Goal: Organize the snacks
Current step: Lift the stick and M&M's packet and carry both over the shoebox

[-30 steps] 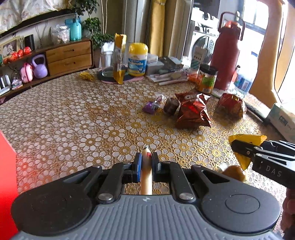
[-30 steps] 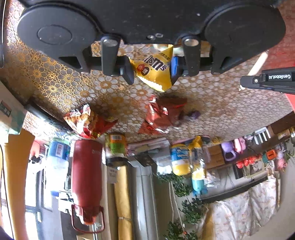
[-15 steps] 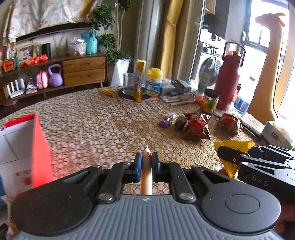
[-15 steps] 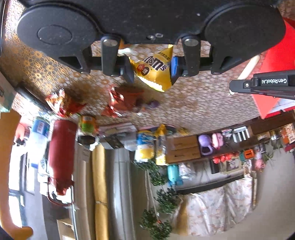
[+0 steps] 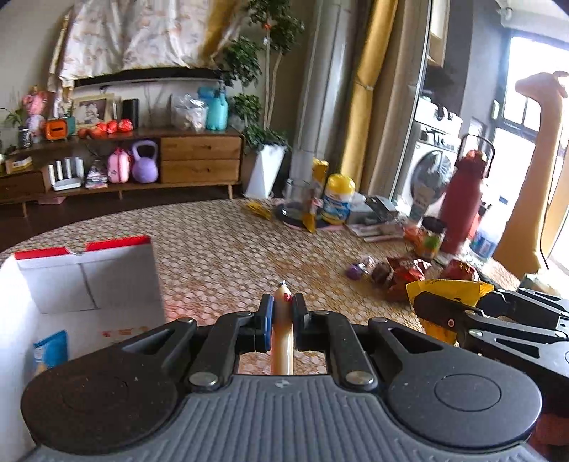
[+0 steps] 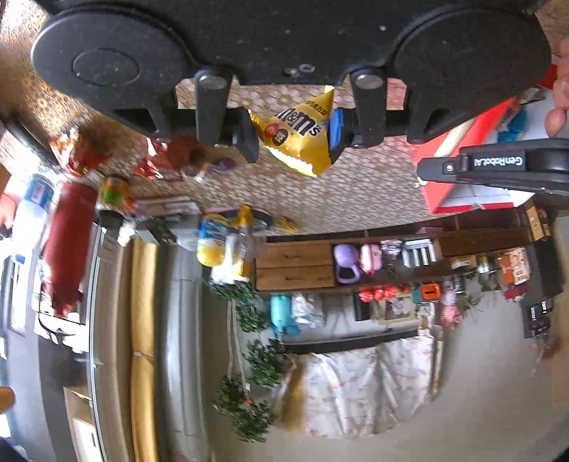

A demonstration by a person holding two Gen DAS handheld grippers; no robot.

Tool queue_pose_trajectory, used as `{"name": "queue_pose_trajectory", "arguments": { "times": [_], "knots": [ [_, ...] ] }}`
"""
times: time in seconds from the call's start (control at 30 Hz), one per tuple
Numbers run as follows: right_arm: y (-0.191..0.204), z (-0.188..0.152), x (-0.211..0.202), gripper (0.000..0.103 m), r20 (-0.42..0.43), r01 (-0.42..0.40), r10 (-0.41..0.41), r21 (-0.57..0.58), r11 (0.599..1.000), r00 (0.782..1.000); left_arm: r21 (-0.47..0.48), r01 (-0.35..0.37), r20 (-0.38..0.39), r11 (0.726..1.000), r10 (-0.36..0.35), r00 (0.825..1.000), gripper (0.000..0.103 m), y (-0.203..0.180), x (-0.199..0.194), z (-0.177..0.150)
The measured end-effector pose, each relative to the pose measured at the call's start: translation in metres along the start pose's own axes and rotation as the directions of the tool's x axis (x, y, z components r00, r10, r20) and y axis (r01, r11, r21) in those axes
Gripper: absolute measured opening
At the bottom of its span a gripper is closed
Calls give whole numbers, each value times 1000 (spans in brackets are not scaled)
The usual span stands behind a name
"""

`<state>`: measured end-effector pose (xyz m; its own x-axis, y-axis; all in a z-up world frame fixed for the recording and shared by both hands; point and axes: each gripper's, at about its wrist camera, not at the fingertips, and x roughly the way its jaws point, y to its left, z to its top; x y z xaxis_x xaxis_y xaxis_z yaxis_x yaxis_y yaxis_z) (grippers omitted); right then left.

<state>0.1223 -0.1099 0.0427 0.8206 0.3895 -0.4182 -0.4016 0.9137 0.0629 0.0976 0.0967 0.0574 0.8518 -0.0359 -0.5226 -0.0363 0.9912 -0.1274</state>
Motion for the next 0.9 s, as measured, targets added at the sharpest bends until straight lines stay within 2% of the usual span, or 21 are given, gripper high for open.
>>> {"name": "queue_pose_trajectory", "arguments": {
  "times": [0.17, 0.4, 0.63, 0.9],
  "knots": [
    [27, 10, -4, 38, 22, -53, 54, -37, 998, 998, -26, -34, 26, 999, 34, 999, 10, 21, -17, 2],
    [73, 18, -1, 38, 26, -151, 154, -96, 984, 988, -74, -115, 42, 991, 119, 992, 10, 60, -36, -3],
    [118, 21, 12, 38, 0, -247, 249, -139, 959, 968, -132, -206, 32, 970, 212, 977, 10, 106, -52, -13],
    [154, 16, 22, 38, -45, -314, 311, -185, 931, 949, -172, -267, 1, 948, 272, 962, 10, 141, -58, -29]
  ]
}}
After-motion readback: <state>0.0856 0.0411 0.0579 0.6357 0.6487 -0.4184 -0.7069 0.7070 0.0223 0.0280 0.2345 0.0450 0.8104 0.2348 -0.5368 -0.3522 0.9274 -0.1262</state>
